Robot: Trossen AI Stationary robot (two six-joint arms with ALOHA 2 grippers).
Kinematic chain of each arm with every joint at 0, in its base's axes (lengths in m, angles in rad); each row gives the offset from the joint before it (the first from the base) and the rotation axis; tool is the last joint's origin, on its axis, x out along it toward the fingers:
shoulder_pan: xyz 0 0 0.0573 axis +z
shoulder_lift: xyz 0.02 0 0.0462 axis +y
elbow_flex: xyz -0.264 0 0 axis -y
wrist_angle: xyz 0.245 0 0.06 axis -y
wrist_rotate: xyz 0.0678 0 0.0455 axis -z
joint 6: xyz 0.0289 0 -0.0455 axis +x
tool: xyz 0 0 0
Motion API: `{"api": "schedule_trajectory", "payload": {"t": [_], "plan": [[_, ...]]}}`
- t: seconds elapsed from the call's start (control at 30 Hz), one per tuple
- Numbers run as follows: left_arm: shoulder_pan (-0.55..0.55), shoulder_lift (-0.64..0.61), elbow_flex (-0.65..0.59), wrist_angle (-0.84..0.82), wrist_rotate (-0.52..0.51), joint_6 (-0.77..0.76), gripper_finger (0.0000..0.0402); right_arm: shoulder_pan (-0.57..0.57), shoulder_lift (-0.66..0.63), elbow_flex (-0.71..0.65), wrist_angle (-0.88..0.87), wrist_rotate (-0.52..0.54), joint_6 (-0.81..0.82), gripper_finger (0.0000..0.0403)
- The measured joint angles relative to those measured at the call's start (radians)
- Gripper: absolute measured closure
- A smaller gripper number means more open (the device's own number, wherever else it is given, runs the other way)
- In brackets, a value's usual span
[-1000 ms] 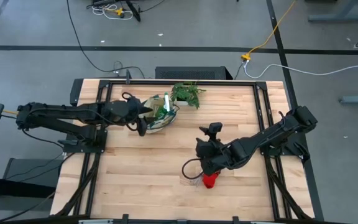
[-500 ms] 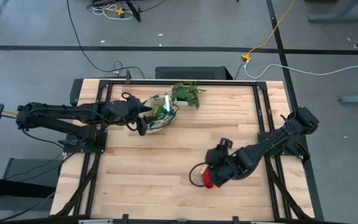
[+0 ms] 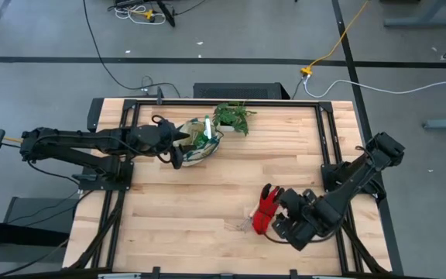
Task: Pick & Place Garden tools in Gardening bag
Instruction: Put the red gloves into the gardening bag
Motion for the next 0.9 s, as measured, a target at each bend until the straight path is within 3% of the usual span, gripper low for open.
{"api": "schedule_trajectory", "payload": {"t": [0.23,0.43,0.67,0.9], "plan": [[0.0,0.0,0.0,0.0,0.0,0.0,0.0158,0.076,0.0,-0.051,0.032,0.091,0.233,0.0142],[0.0,0.0,0.0,0.0,0.0,0.0,0.0158,0.109,0.001,-0.227,0.24,0.161,0.388,0.0142],[0.0,0.0,0.0,0.0,0.0,0.0,0.0158,0.108,0.001,-0.392,0.442,0.291,0.454,0.0142],[0.0,0.0,0.0,0.0,0.0,0.0,0.0158,0.108,0.001,-0.457,0.493,0.362,0.486,0.0142]]}}
